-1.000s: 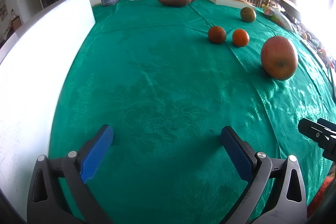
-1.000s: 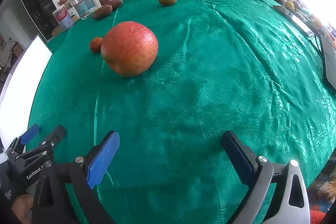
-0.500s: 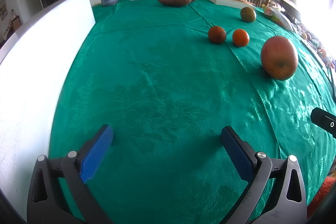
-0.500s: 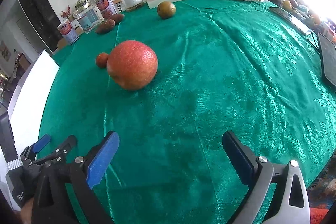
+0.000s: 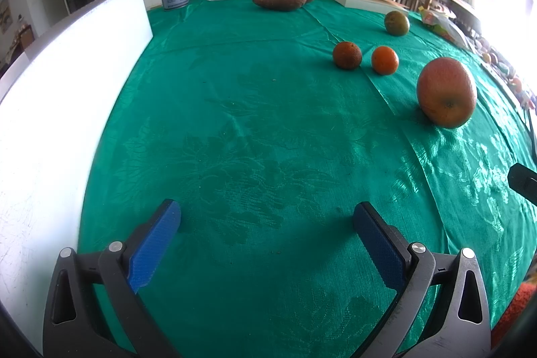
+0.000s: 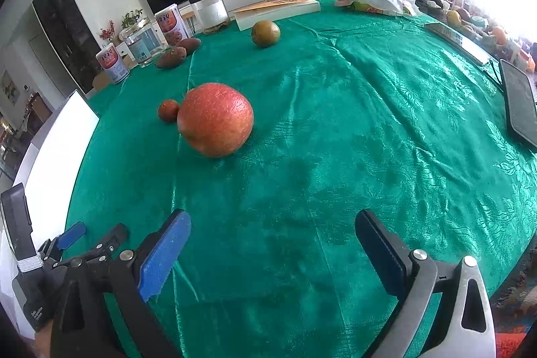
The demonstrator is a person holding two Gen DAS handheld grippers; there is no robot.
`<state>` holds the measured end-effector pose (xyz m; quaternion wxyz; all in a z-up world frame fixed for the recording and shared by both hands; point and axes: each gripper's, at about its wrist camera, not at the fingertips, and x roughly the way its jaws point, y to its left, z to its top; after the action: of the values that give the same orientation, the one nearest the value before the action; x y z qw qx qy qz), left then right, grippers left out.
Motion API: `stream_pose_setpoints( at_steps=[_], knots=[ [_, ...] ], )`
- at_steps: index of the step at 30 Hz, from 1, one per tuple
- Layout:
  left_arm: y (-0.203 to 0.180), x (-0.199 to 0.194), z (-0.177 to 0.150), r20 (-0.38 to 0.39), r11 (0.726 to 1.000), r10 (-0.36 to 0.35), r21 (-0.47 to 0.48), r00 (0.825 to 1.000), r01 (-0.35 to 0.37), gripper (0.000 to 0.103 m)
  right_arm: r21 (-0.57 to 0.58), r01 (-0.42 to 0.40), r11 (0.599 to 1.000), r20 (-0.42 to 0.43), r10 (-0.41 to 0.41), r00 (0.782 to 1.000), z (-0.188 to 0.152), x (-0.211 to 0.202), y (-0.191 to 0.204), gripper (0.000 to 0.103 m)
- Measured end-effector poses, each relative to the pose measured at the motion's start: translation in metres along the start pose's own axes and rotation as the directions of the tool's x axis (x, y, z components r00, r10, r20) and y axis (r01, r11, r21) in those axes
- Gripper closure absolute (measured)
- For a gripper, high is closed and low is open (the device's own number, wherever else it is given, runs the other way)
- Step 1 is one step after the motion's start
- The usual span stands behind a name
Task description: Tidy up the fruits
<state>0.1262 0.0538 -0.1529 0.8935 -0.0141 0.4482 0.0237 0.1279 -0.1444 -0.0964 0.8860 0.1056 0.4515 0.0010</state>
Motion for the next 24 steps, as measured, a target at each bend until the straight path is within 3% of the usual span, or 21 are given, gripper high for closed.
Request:
stream_pose_setpoints(
  at_steps=[24],
  knots=[
    [-0.0002, -0.0003, -0.0001, 0.000, 1.000, 0.001, 0.000, 1.000, -0.001, 0.000, -0.004, -0.003, 1.000, 0.002, 0.003, 1.000, -0.0009, 0.0020, 0.0007, 0.005]
  ],
)
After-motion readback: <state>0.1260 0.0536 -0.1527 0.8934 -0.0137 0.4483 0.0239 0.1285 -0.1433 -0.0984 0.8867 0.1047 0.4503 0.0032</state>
